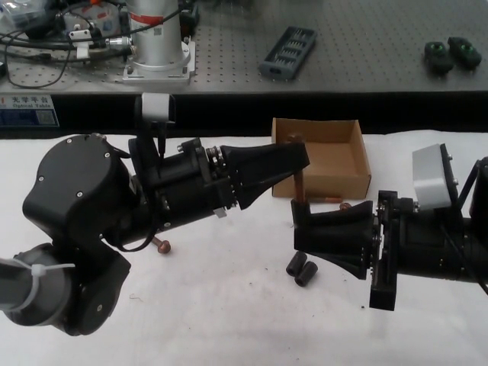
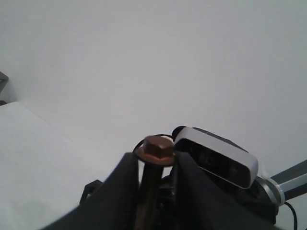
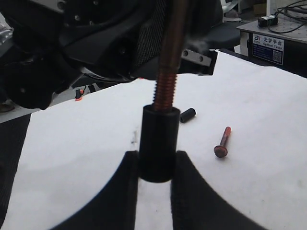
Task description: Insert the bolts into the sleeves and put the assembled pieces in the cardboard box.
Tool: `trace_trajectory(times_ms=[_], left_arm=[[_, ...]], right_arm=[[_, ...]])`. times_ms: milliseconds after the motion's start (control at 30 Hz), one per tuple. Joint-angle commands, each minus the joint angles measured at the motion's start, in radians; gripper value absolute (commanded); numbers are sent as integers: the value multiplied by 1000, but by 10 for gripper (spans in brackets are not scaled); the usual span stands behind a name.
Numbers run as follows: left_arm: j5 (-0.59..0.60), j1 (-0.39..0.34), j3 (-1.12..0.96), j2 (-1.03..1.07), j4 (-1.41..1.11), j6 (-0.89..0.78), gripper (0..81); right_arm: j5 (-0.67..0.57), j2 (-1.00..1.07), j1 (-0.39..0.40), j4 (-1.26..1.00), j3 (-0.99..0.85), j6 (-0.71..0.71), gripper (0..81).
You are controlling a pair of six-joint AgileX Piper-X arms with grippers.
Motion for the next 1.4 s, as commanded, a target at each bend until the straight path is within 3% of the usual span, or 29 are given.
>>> trace_trajectory(times_ms=[0, 233, 533, 633, 733, 800, 967, 1133, 1267, 1367], left_arm=[[30, 1, -11, -5, 8, -12, 6], [51, 1, -11, -5, 31, 20, 6], [161, 3, -11, -5, 61, 136, 18], [193, 3, -11, -5, 61, 147, 171], [165, 3, -11, -5, 61, 142, 428], [137, 3, -11, -5, 59, 141, 494], [168, 41, -11, -11, 62, 163, 426], [191, 167, -11, -47, 100, 182, 426], [223, 279, -11, -133, 196, 244, 410], [208, 324, -11, -219, 402, 394, 386]], right_arm=[[-5, 1, 10, -45, -15, 34, 53], [-5, 1, 15, -120, -15, 93, 53], [-5, 1, 15, -153, -16, 135, 53], [-5, 1, 15, -154, -16, 135, 53], [-5, 1, 15, -154, -16, 135, 53], [-5, 1, 15, -154, -16, 135, 53], [4, 1, -4, -146, -16, 135, 53], [4, 1, -78, -85, -52, 113, 53], [70, 12, -125, 131, -162, -62, 53], [94, 75, -148, 310, -292, -171, 53]])
